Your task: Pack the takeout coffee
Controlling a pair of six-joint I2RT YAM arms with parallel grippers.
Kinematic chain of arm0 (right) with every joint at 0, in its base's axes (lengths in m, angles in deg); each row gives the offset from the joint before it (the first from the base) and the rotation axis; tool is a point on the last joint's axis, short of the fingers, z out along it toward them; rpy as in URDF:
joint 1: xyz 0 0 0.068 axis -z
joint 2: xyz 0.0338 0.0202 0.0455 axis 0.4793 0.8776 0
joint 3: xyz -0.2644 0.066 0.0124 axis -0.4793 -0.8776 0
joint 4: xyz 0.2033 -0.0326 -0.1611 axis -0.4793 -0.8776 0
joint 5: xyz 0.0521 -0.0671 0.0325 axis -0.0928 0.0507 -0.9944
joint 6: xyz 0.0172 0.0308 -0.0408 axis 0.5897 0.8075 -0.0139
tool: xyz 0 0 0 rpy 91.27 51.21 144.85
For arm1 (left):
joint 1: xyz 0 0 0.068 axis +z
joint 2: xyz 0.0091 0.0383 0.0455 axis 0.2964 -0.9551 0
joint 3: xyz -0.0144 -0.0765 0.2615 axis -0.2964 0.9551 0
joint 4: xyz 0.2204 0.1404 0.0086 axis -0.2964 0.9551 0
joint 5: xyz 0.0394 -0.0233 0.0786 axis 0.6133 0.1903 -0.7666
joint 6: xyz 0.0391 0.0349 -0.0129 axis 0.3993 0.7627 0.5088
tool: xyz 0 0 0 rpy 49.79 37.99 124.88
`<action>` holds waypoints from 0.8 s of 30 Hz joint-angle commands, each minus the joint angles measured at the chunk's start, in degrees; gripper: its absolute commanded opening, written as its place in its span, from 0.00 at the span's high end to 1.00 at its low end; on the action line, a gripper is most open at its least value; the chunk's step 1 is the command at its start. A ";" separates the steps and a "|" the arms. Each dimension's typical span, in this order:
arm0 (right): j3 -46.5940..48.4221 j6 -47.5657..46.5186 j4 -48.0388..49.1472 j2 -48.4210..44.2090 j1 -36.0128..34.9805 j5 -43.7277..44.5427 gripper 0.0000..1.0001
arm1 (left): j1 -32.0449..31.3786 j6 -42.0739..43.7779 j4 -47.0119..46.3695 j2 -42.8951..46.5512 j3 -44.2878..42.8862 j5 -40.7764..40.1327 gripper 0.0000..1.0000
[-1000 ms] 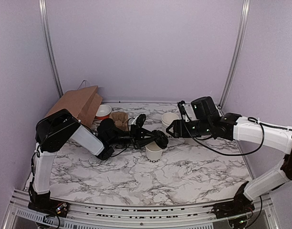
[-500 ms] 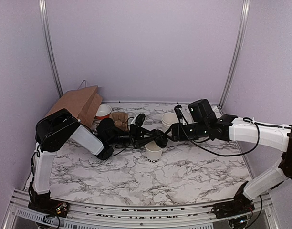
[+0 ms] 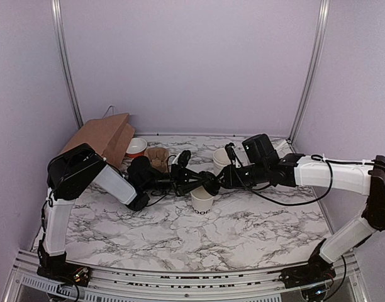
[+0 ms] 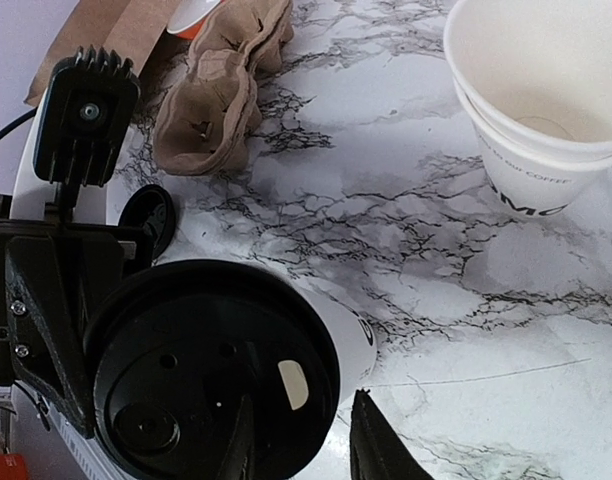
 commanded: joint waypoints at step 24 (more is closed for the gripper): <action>-0.07 1.04 3.13 2.19 0.45 -2.53 0.75 | 2.07 0.06 -4.74 -0.47 4.18 0.54 0.75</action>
